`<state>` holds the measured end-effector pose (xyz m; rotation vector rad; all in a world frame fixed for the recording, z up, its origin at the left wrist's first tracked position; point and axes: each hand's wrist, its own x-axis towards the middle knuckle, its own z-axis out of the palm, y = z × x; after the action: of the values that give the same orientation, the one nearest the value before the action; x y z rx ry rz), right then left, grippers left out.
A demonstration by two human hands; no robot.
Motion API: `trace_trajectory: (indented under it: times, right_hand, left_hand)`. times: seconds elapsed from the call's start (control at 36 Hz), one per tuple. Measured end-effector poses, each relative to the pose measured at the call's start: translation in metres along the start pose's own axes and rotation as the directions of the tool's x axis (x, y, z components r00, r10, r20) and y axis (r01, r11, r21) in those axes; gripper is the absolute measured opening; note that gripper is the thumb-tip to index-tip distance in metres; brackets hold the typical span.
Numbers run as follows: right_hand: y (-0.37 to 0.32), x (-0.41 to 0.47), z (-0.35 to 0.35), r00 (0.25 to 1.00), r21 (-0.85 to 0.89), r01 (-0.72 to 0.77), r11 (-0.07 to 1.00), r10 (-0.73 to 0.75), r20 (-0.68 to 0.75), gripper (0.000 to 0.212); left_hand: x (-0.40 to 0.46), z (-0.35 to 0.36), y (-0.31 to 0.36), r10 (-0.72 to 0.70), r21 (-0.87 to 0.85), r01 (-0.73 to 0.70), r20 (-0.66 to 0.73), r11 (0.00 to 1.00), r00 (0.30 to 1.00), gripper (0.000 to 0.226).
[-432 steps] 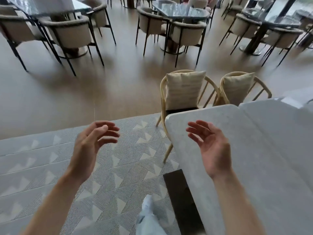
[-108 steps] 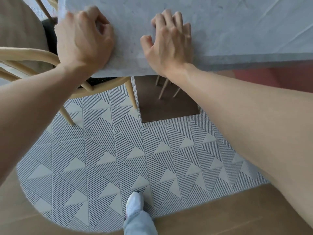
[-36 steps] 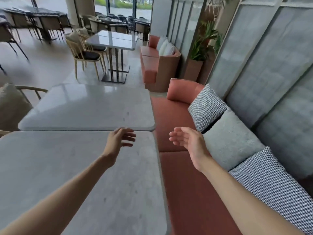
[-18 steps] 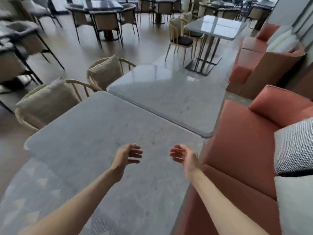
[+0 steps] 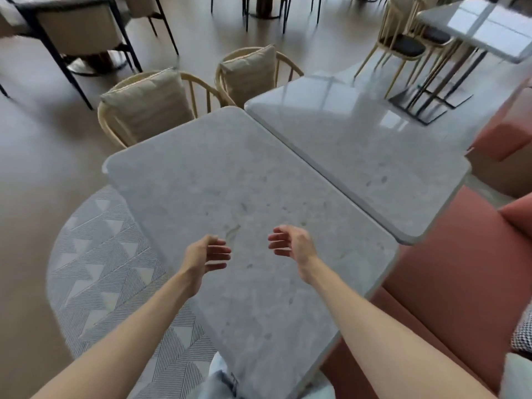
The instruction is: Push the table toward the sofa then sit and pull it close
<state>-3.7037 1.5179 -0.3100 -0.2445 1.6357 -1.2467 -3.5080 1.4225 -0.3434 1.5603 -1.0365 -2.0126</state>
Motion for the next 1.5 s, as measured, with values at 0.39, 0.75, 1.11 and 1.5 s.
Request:
trace_trajectory:
  times: [0.39,0.75,1.11,1.5]
  right_hand:
    - [0.063,0.073,-0.094,0.951,-0.250,-0.291,0.923,0.308,0.029,0.017]
    - [0.086,0.068,-0.198,0.962,-0.316,-0.271,0.909,0.257,-0.086,0.029]
    - [0.125,0.032,-0.269,0.889,-0.269,-0.400,0.876,0.299,-0.347,0.036]
    - [0.133,0.067,-0.289,0.814,0.394,-0.574,0.717,0.552,0.181,0.064]
  left_hand:
    - [0.023,0.101,-0.098,-0.230,-0.114,0.210,-0.200,0.971,0.952,0.028]
    - [-0.036,0.179,-0.179,-0.272,-0.381,0.097,-0.437,0.919,0.857,0.024]
    - [-0.062,0.201,-0.191,-0.271,-0.440,0.029,-0.497,0.897,0.825,0.022]
    - [-0.084,0.315,-0.272,-0.565,-0.895,-0.107,-0.362,0.433,0.741,0.053]
